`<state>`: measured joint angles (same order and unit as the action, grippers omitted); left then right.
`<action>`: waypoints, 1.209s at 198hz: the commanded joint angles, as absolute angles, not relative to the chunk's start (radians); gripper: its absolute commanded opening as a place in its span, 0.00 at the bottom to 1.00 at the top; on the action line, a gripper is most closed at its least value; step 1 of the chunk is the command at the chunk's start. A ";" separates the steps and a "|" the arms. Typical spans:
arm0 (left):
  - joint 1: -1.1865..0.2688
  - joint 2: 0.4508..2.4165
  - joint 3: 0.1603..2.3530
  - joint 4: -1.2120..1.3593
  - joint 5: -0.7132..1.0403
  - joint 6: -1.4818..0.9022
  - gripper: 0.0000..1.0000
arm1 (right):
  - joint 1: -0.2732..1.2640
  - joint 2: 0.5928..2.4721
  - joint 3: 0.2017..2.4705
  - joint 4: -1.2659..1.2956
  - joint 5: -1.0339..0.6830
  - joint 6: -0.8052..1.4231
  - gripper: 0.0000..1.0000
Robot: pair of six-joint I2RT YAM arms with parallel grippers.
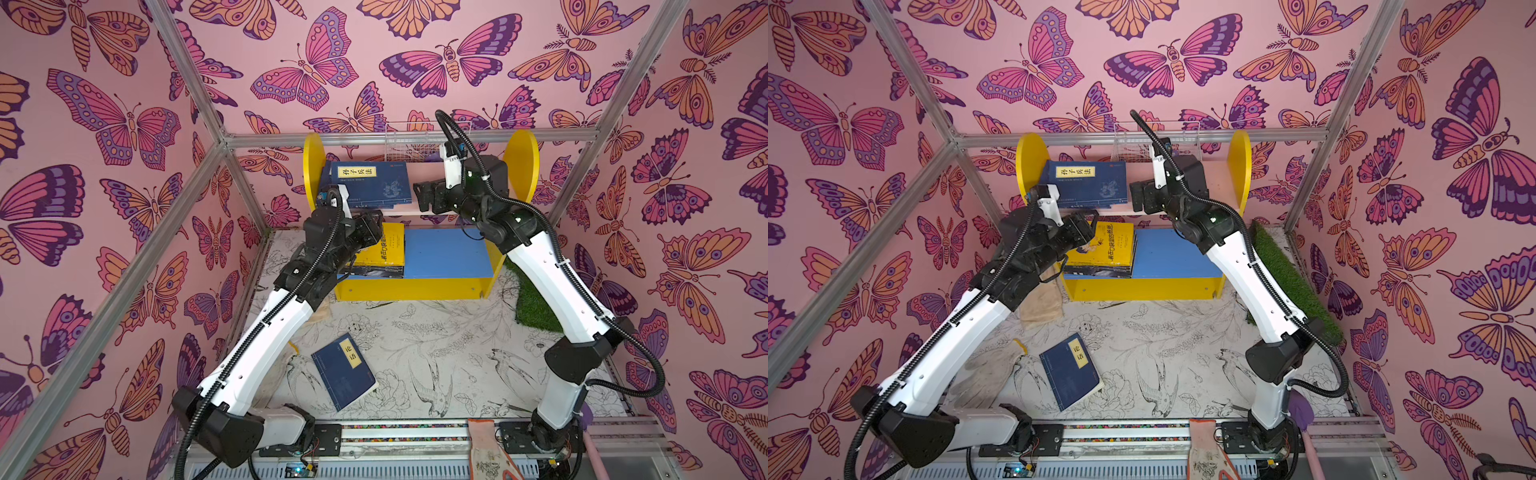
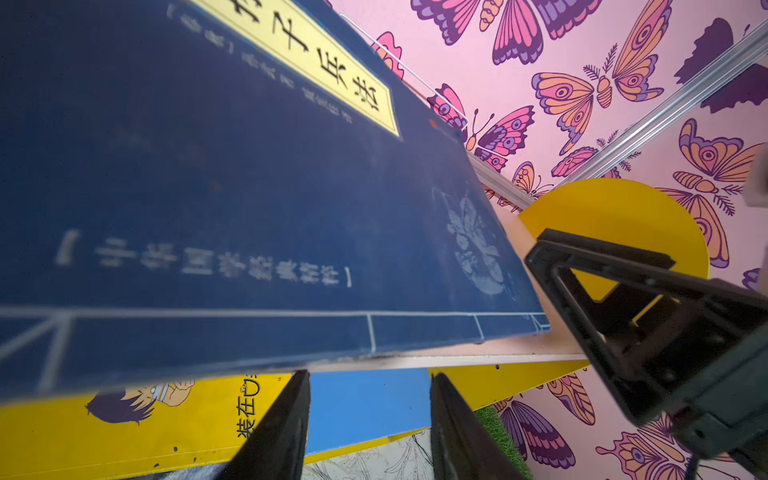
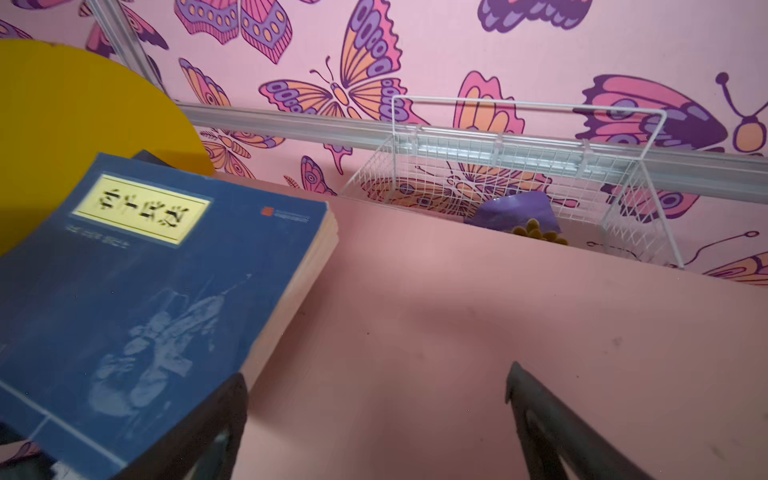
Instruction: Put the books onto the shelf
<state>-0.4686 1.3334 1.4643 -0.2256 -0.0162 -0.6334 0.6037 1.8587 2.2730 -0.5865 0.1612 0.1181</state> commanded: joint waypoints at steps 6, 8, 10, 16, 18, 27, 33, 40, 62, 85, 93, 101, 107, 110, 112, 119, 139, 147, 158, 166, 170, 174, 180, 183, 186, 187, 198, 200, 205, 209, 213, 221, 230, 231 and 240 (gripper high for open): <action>-0.453 1.379 1.500 -0.197 -0.027 -0.625 0.50 | 0.600 1.932 2.360 -0.665 0.176 0.079 0.97; -0.454 1.380 1.501 -0.197 -0.026 -0.626 0.50 | 0.600 1.937 2.367 -0.669 0.172 0.078 0.97; -0.454 1.381 1.502 -0.198 -0.026 -0.625 0.50 | 0.601 1.944 2.373 -0.671 0.170 0.078 0.97; -0.454 1.385 1.506 -0.198 -0.023 -0.625 0.50 | 0.604 1.958 2.390 -0.679 0.164 0.077 0.97; -0.454 1.386 1.507 -0.199 -0.023 -0.626 0.50 | 0.605 1.963 2.395 -0.681 0.161 0.077 0.97; -0.453 1.392 1.513 -0.199 -0.021 -0.626 0.50 | 0.610 1.981 2.418 -0.687 0.155 0.071 0.97; -0.453 1.395 1.518 -0.199 -0.019 -0.625 0.50 | 0.615 1.992 2.431 -0.690 0.156 0.068 0.96; -0.453 1.400 1.524 -0.203 -0.017 -0.622 0.50 | 0.619 2.005 2.447 -0.695 0.156 0.066 0.96; -0.447 1.413 1.544 -0.210 -0.009 -0.616 0.50 | 0.629 2.039 2.490 -0.714 0.161 0.060 0.96; -0.426 1.423 1.566 -0.227 0.017 -0.627 0.50 | 0.643 2.062 2.511 -0.722 0.176 0.042 0.96; -0.414 1.428 1.570 -0.230 0.030 -0.633 0.50 | 0.650 2.066 2.510 -0.719 0.190 0.034 0.96; -0.405 1.433 1.575 -0.233 0.042 -0.638 0.50 | 0.658 2.069 2.512 -0.718 0.199 0.026 0.96; -0.397 1.433 1.577 -0.232 0.051 -0.638 0.50 | 0.662 2.071 2.510 -0.719 0.209 0.021 0.96; -0.394 1.435 1.579 -0.233 0.055 -0.637 0.50 | 0.664 2.072 2.511 -0.718 0.217 0.019 0.96; -0.392 1.437 1.581 -0.233 0.059 -0.636 0.50 | 0.665 2.072 2.511 -0.718 0.221 0.017 0.96; -0.383 1.438 1.584 -0.236 0.069 -0.635 0.50 | 0.669 2.072 2.507 -0.717 0.229 0.012 0.96; -0.360 1.445 1.602 -0.245 0.107 -0.627 0.49 | 0.670 2.058 2.482 -0.704 0.234 0.011 0.96; -0.354 1.447 1.609 -0.249 0.123 -0.617 0.49 | 0.671 2.048 2.467 -0.694 0.233 0.011 0.96; -0.344 1.451 1.624 -0.259 0.138 -0.608 0.49 | 0.670 2.034 2.446 -0.679 0.236 0.012 0.96; -0.336 1.457 1.640 -0.265 0.160 -0.598 0.49 | 0.670 2.028 2.437 -0.675 0.236 0.012 0.96; -0.332 1.460 1.651 -0.275 0.169 -0.596 0.49 | 0.670 2.025 2.435 -0.671 0.237 0.014 0.96; -0.327 1.466 1.661 -0.283 0.178 -0.596 0.49 | 0.671 2.023 2.432 -0.670 0.239 0.015 0.96; -0.320 1.475 1.678 -0.296 0.193 -0.596 0.49 | 0.670 2.021 2.431 -0.669 0.241 0.015 0.95; -0.316 1.479 1.685 -0.302 0.203 -0.596 0.49 | 0.670 2.020 2.430 -0.668 0.238 0.015 0.95; -0.312 1.484 1.689 -0.305 0.213 -0.599 0.49 | 0.671 2.019 2.431 -0.670 0.236 0.015 0.96; -0.311 1.484 1.692 -0.306 0.216 -0.598 0.49 | 0.671 2.019 2.431 -0.670 0.236 0.015 0.96; -0.301 1.496 1.711 -0.314 0.246 -0.604 0.49 | 0.671 2.012 2.428 -0.669 0.233 0.017 0.96; -0.299 1.497 1.713 -0.316 0.251 -0.607 0.49 | 0.671 2.010 2.426 -0.668 0.232 0.017 0.96; -0.295 1.501 1.721 -0.320 0.260 -0.609 0.49 | 0.670 2.007 2.420 -0.665 0.227 0.016 0.96; -0.292 1.504 1.726 -0.329 0.262 -0.611 0.49 | 0.670 2.003 2.413 -0.661 0.225 0.015 0.96; -0.290 1.506 1.733 -0.336 0.264 -0.612 0.49 | 0.670 1.998 2.408 -0.659 0.226 0.013 0.96; -0.288 1.509 1.745 -0.347 0.265 -0.608 0.49 | 0.670 1.987 2.394 -0.654 0.227 0.014 0.96; -0.289 1.507 1.750 -0.348 0.265 -0.603 0.49 | 0.670 1.977 2.380 -0.651 0.221 0.007 0.96; -0.289 1.507 1.750 -0.349 0.264 -0.603 0.49 | 0.670 1.976 2.379 -0.651 0.222 0.007 0.96; -0.288 1.501 1.752 -0.355 0.264 -0.602 0.50 | 0.670 1.964 2.366 -0.648 0.218 0.004 0.96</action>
<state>-0.3340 1.4597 1.7187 -0.5014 0.3714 -0.6365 0.6628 2.0022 2.4042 -0.6083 0.2195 0.0437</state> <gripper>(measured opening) 0.493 0.958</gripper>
